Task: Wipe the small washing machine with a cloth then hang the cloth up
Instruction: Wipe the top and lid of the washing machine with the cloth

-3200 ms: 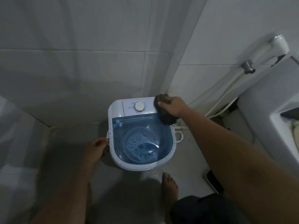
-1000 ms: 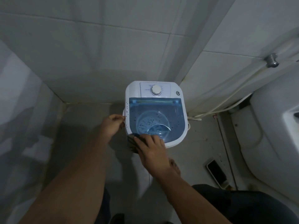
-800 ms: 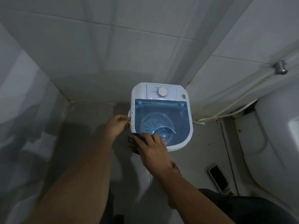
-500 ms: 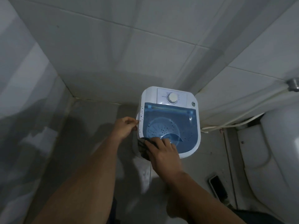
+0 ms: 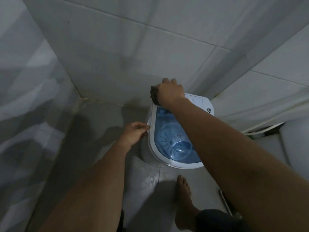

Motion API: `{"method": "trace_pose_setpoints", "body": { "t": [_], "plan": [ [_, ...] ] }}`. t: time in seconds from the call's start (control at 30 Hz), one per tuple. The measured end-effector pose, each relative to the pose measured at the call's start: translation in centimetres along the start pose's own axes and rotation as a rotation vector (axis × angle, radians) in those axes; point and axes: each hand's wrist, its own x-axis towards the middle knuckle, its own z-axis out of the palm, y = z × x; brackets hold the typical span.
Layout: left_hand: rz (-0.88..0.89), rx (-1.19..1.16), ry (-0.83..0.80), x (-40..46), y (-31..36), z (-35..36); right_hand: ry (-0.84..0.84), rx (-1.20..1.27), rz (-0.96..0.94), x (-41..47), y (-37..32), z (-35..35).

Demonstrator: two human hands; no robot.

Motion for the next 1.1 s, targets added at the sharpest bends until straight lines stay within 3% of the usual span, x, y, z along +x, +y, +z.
{"method": "trace_pose_setpoints", "body": {
  "t": [0.13, 0.3, 0.4, 0.47, 0.53, 0.63, 0.73, 0.97, 1.1],
  "plan": [
    [-0.020, -0.018, -0.004, 0.1, -0.1, -0.1, 0.036, 0.047, -0.037, -0.7, -0.7, 0.6],
    [-0.021, -0.038, -0.001, 0.4, -0.3, 0.1, 0.157, 0.184, -0.177, -10.4, -1.1, 3.7],
    [-0.007, 0.020, 0.018, 0.6, -0.5, 0.1, 0.053, 0.302, -0.330, -15.0, -0.9, 3.5],
    [0.007, 0.058, 0.022, 0.7, -0.5, 0.0, -0.006, 0.432, -0.296, -13.3, -0.3, 1.4],
    [0.007, 0.065, 0.015, 0.6, -0.5, 0.0, 0.069, 0.480, -0.182, -9.0, 0.5, -0.9],
    [0.007, 0.034, 0.022, 0.5, -0.4, 0.1, 0.141, 0.391, -0.025, -1.9, 2.0, -2.5],
    [-0.005, 0.028, 0.022, 0.4, -0.4, 0.1, 0.043, 0.232, 0.006, 0.0, 1.3, -1.1],
    [-0.041, -0.006, 0.004, 0.2, 0.0, 0.0, 0.170, 0.243, -0.241, -10.8, -0.9, 4.3],
    [-0.044, 0.020, -0.015, -0.2, 0.2, -0.1, -0.069, 0.387, -0.471, -15.1, 0.4, 3.1]
  ]
}}
